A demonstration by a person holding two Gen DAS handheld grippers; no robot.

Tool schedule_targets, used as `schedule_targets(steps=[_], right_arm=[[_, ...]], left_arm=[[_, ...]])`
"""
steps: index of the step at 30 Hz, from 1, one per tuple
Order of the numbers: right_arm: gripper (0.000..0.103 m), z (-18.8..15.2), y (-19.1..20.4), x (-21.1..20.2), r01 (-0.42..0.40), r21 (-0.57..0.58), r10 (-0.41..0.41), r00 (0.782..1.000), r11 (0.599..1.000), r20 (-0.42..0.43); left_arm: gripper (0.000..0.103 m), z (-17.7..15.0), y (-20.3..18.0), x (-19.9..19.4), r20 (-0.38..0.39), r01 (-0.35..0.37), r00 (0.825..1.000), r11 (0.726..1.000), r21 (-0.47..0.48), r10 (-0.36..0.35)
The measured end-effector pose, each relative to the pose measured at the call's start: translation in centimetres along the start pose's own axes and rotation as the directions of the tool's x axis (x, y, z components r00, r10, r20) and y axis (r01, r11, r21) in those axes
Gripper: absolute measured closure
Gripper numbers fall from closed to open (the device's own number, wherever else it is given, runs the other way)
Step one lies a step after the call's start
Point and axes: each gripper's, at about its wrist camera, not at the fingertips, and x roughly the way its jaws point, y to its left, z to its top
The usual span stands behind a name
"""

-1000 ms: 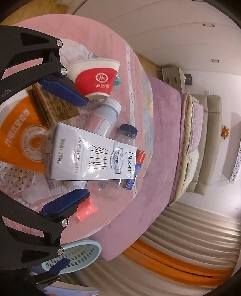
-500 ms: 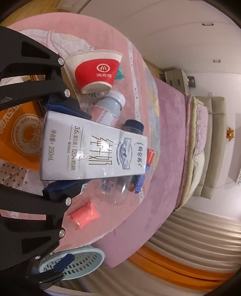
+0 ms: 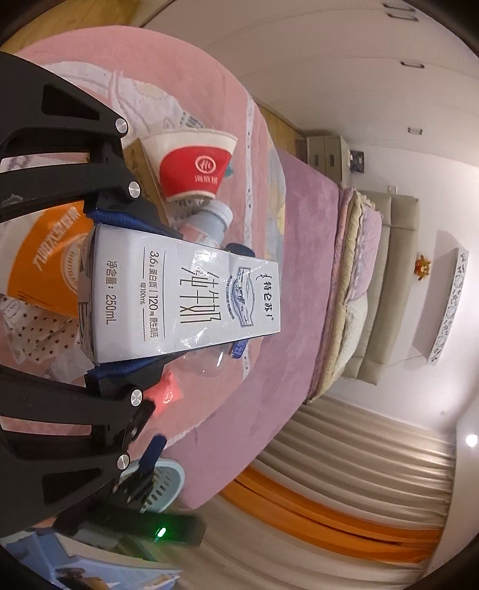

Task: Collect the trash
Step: 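Grasp the pink packet with the right tool while left tool holds the carton, then drop the pink packet and milk carton into the blue basket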

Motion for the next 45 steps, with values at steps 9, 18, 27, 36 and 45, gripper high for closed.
schedule_targets(steps=[9,18,27,36,45], right_arm=[[0.067,0.4,1.0,3.1,0.016,-0.035,-0.019,0.995,0.999,-0.102],[0.068,-1.7,0.5,-1.1,-0.008,-0.012,0.008,1.000,1.000,0.014],[0.068,-4.1,-2.8,-5.9,0.033,0.057,-0.036,0.998,0.998,0.054],[0.068,-4.4,-9.1,-12.1,0.157,0.201,-0.189,0.970,0.967,0.152],[0.068,-7.6,-17.4,-13.6,0.257,0.389,-0.308,0.948,0.885,0.076]], left_arm=[[0.051,-0.7,1.0,-1.8,0.029,0.005,1.000,1.000,-0.012,-0.004],[0.051,-0.9,-1.0,-2.0,0.030,0.044,0.999,0.999,0.032,-0.045],[0.051,-2.5,-5.8,0.6,-0.024,0.137,0.990,0.986,0.095,-0.136],[0.051,-2.0,-13.6,2.7,-0.052,0.230,0.973,0.948,0.220,-0.224],[0.051,-3.5,-22.4,7.2,-0.162,0.328,0.944,0.882,0.338,-0.289]])
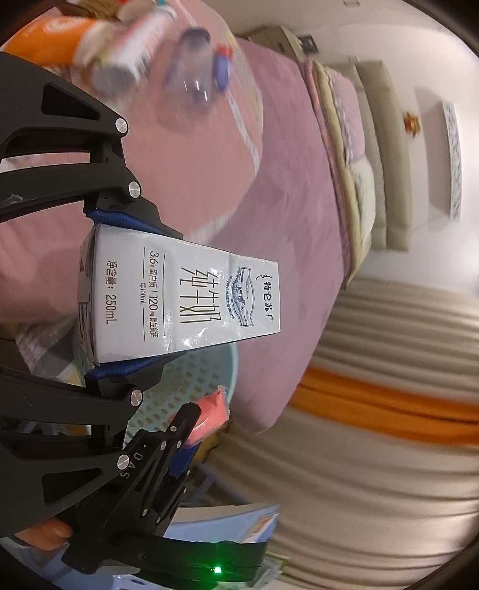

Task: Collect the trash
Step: 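Drop the pink packet and milk carton into the blue basket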

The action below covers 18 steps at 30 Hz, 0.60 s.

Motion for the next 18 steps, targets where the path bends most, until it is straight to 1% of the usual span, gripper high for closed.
schedule_targets(steps=[3,6,7,8,9,10,14,18], right_arm=[[0.068,-0.3,-2.4,0.7,0.029,0.053,-0.027,0.999,0.998,-0.029],[0.067,-0.8,-4.0,1.5,0.052,0.097,-0.046,0.997,0.994,-0.061],[0.062,-0.9,-4.5,1.8,0.061,0.113,-0.054,0.996,0.992,-0.068],[0.056,-1.1,-5.1,2.2,0.071,0.137,-0.060,0.995,0.988,-0.082],[0.045,-1.3,-5.8,2.5,0.074,0.160,-0.058,0.993,0.984,-0.099],[0.043,-1.4,-6.2,2.6,0.077,0.172,-0.059,0.993,0.982,-0.106],[0.043,-1.7,-6.6,2.6,0.091,0.180,-0.073,0.991,0.979,-0.109],[0.043,-1.5,-5.9,2.3,0.073,0.164,-0.058,0.994,0.984,-0.091]], left_arm=[[0.051,0.2,-1.8,2.4,-0.035,0.019,0.999,0.999,0.040,-0.018],[0.050,0.3,-3.1,4.5,-0.062,0.036,0.998,0.997,0.073,-0.031],[0.049,0.3,-3.4,4.9,-0.067,0.042,0.997,0.996,0.078,-0.037],[0.045,0.2,-3.5,5.5,-0.073,0.038,0.997,0.996,0.084,-0.032],[0.032,0.2,-3.4,5.8,-0.074,0.025,0.997,0.996,0.088,-0.019],[0.026,0.0,-3.4,5.8,-0.073,0.015,0.997,0.996,0.089,-0.008],[0.026,-0.4,-3.1,5.4,-0.067,0.011,0.998,0.996,0.084,-0.005],[0.026,-0.6,-1.9,2.6,-0.024,0.006,1.000,0.999,0.051,-0.005]])
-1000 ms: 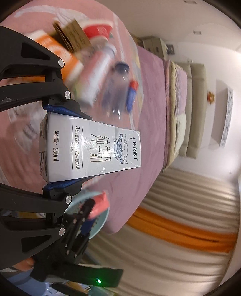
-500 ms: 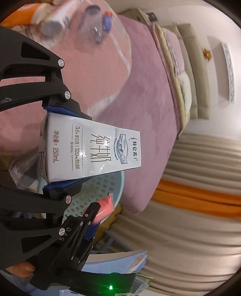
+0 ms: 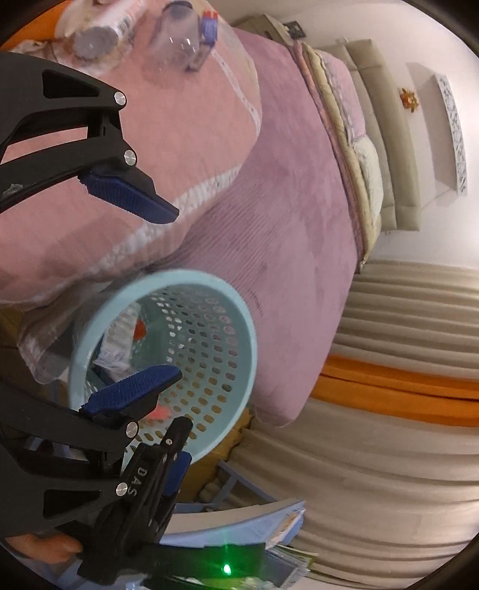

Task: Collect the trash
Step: 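Drop the pink packet and milk carton into the blue basket, then grasp the orange paper cup with the right tool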

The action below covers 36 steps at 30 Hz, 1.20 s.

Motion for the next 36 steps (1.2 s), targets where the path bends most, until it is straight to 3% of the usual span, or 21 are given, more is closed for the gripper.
schedule_targets(steps=[7,11,16,23,31,33,36], right_arm=[[0.043,-0.2,4.3,-2.4,-0.059,-0.097,0.064,0.996,0.994,0.059],[0.043,-0.9,8.1,-4.1,-0.139,-0.169,0.154,0.985,0.976,0.079],[0.043,-2.7,14.3,-7.1,-0.301,-0.318,0.341,0.937,0.899,0.077],[0.043,-7.8,24.4,-8.4,-0.477,-0.425,0.492,0.867,0.769,-0.083],[0.043,-14.6,32.4,-9.2,-0.595,-0.492,0.537,0.799,0.636,-0.272],[0.043,-15.6,33.6,-9.1,-0.597,-0.492,0.529,0.798,0.634,-0.288],[0.043,-16.7,35.7,-7.9,-0.562,-0.482,0.480,0.826,0.672,-0.295]], left_arm=[[0.026,-1.0,2.7,-6.7,0.099,-0.031,0.995,0.999,-0.036,0.034],[0.026,-2.1,5.2,-10.9,0.147,-0.074,0.985,0.994,-0.082,0.086],[0.027,-5.3,9.6,-15.9,0.156,-0.147,0.972,0.975,-0.166,0.173],[0.027,-10.8,16.8,-21.0,0.099,-0.305,0.933,0.904,-0.300,0.347],[0.027,-16.1,24.0,-25.4,0.020,-0.409,0.889,0.814,-0.412,0.457],[0.027,-16.7,25.0,-26.1,0.016,-0.402,0.890,0.802,-0.442,0.455],[0.027,-17.6,25.6,-26.7,0.010,-0.404,0.888,0.791,-0.460,0.460]])
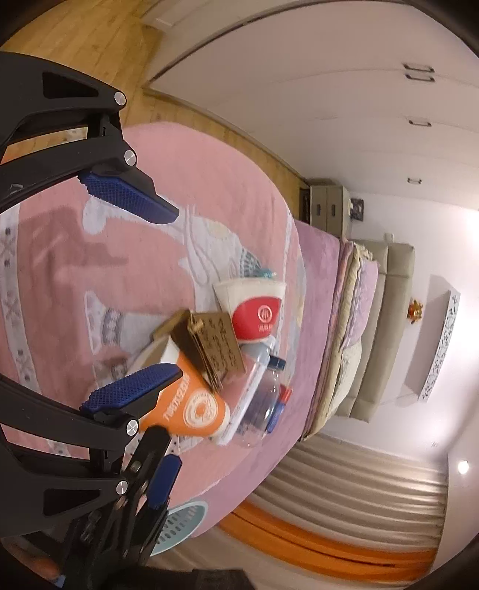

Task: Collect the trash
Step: 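Grasp the orange paper cup with the right tool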

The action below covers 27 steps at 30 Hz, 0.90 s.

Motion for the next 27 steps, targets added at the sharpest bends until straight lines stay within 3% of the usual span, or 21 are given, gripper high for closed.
schedule_targets(steps=[8,15,19,27], right_arm=[[0.042,0.9,-1.3,4.3,0.012,0.130,0.000,0.996,0.992,-0.089],[0.033,1.4,-2.7,5.5,-0.055,0.224,0.079,0.992,0.973,-0.099],[0.025,1.8,-3.5,6.1,-0.052,0.264,0.079,0.992,0.963,-0.094],[0.020,2.8,-2.5,8.3,-0.047,0.218,0.072,0.991,0.975,-0.111]], left_arm=[[0.027,-0.5,0.7,0.7,-0.011,0.011,1.000,1.000,-0.019,-0.011],[0.027,-0.7,-0.1,1.5,-0.029,0.018,0.999,1.000,-0.004,-0.018],[0.027,-0.8,-0.2,1.8,-0.034,0.021,0.999,1.000,-0.013,-0.021],[0.027,-0.9,0.0,1.2,-0.033,0.019,0.999,1.000,-0.010,-0.020]])
